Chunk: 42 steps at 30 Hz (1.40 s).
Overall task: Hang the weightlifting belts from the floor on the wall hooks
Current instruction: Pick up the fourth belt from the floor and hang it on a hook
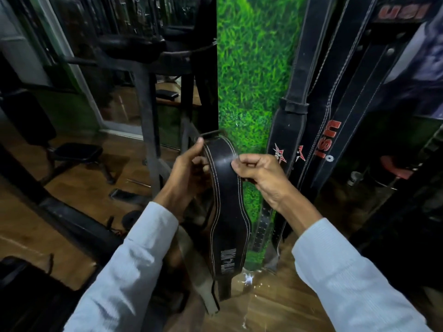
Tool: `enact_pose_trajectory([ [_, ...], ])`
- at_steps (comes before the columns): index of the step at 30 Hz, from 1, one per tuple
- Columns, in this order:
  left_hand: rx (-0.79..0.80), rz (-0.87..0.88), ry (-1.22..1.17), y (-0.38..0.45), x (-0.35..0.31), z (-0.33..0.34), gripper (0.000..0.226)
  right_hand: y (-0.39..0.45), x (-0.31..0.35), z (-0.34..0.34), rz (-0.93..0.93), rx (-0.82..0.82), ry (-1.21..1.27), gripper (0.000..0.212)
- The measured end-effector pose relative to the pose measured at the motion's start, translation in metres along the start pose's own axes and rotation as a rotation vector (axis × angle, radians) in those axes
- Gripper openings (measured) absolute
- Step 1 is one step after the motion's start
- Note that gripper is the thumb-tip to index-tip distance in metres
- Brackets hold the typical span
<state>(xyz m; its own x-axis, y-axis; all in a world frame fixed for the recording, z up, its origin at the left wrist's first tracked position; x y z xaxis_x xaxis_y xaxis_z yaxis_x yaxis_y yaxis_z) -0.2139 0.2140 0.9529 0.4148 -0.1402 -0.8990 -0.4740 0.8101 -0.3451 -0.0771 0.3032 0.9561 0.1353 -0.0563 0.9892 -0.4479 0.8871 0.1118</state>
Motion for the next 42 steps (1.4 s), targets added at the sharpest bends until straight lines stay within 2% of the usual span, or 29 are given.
enact_pose_trajectory([
  [2,-0.037,0.029,-0.107,0.005,-0.011,0.005,0.047,-0.004,-0.009,0.005,-0.001,0.027,-0.033,0.014],
  [5,-0.137,0.225,-0.04,0.003,-0.027,0.003,0.017,-0.007,-0.014,0.005,0.063,0.022,-0.017,0.011],
  [7,-0.13,0.407,0.169,0.0,-0.032,0.005,0.032,-0.001,-0.008,0.002,0.108,-0.01,0.067,0.031],
  [10,-0.058,0.537,0.346,-0.002,-0.024,0.014,0.026,0.011,0.018,-0.008,0.012,-0.092,0.001,0.028],
  [13,-0.022,0.627,0.315,-0.012,-0.034,0.017,0.005,0.016,0.031,-0.014,-0.099,-0.173,-0.083,0.047],
  [15,-0.02,0.677,0.259,-0.016,-0.045,0.012,0.017,0.013,0.034,-0.013,-0.128,-0.184,-0.071,0.041],
  [17,-0.04,0.726,0.255,-0.018,-0.056,0.008,0.018,0.008,0.037,-0.008,-0.159,-0.151,-0.101,0.023],
  [19,-0.055,0.777,0.272,-0.017,-0.06,0.006,0.022,0.006,0.044,-0.004,-0.175,-0.101,-0.136,0.015],
  [20,-0.06,0.795,0.278,-0.016,-0.06,0.004,0.025,0.006,0.047,-0.006,-0.176,-0.1,-0.148,0.014],
  [24,-0.069,0.841,0.315,-0.016,-0.055,0.004,0.031,0.01,0.062,-0.023,-0.25,-0.22,-0.185,0.038],
  [30,-0.066,0.814,0.309,-0.015,-0.053,0.003,0.03,0.019,0.059,-0.012,-0.183,-0.101,-0.347,0.051],
  [32,-0.058,0.813,0.321,-0.015,-0.052,0.006,0.029,0.018,0.065,-0.004,-0.241,-0.032,-0.354,0.039],
  [34,-0.06,0.813,0.319,-0.014,-0.051,0.009,0.028,0.015,0.077,-0.002,-0.387,-0.021,-0.28,0.02],
  [36,-0.064,0.79,0.307,-0.012,-0.048,0.009,0.028,0.009,0.086,-0.004,-0.476,-0.03,-0.161,0.025],
  [39,-0.047,0.79,0.315,-0.011,-0.044,0.008,0.029,0.008,0.085,-0.007,-0.416,-0.048,-0.025,0.039],
  [42,-0.033,0.809,0.319,-0.013,-0.045,0.009,0.027,0.014,0.082,-0.007,-0.306,-0.051,-0.103,0.031],
])
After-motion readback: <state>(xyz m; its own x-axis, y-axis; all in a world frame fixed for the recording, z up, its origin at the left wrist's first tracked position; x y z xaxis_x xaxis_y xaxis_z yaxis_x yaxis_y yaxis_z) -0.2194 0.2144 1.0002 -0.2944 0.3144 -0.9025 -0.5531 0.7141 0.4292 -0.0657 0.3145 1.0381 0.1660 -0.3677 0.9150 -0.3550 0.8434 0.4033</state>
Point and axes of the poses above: each hand's wrist, its own y-axis towards the middle knuckle, its own z-axis out of the palm, x = y × z, the point moved 8 cm from there along y, towards the middle knuckle, and after that the axes turned 11 degrees about -x, right-handed, at the moved point
